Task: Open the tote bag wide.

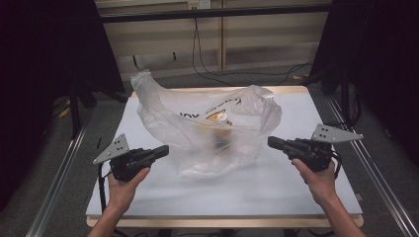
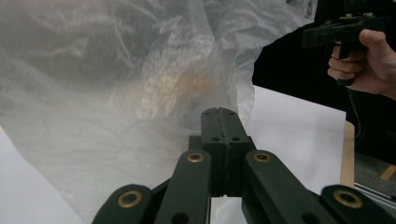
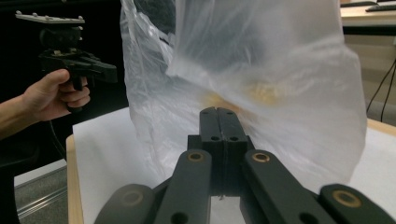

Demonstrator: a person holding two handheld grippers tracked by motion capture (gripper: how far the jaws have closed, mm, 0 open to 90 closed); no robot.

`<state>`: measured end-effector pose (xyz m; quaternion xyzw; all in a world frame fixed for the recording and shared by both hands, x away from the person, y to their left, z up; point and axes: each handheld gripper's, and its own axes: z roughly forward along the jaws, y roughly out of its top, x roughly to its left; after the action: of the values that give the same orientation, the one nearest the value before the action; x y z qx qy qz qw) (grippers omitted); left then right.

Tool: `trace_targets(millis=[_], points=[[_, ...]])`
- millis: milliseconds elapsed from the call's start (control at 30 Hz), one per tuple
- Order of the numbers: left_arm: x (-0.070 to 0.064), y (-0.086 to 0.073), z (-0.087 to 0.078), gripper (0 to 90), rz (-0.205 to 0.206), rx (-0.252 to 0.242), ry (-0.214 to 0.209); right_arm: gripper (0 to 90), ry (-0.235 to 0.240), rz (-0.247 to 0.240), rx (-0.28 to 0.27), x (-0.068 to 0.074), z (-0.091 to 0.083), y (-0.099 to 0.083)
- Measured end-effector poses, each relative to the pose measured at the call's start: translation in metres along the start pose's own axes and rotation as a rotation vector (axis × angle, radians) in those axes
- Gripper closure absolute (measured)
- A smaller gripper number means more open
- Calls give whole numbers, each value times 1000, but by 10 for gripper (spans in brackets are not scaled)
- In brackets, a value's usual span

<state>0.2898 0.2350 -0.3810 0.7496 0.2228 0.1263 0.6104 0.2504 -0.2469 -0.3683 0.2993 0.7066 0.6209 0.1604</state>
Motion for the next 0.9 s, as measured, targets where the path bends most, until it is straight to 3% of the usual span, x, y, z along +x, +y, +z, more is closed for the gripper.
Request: trace_targets(millis=[33, 67, 267, 533, 700, 900], points=[[1, 1, 0, 900, -14, -7, -12, 900, -1, -4, -6, 0, 0, 2], [3, 2, -1, 900, 5, -2, 7, 900, 2, -3, -9, 0, 0, 4], [14, 7, -5, 900, -25, -26, 21, 900, 2, -2, -29, -6, 4, 15], [5, 29, 4, 900, 21, -58, -23, 900, 22, -15, -34, -3, 19, 25], [11, 42, 13, 900, 12, -87, -18, 900, 21, -24, -48, -4, 25, 38], [15, 55, 23, 900, 32, -89, -33, 900, 19, -32, -58, -5, 34, 52]])
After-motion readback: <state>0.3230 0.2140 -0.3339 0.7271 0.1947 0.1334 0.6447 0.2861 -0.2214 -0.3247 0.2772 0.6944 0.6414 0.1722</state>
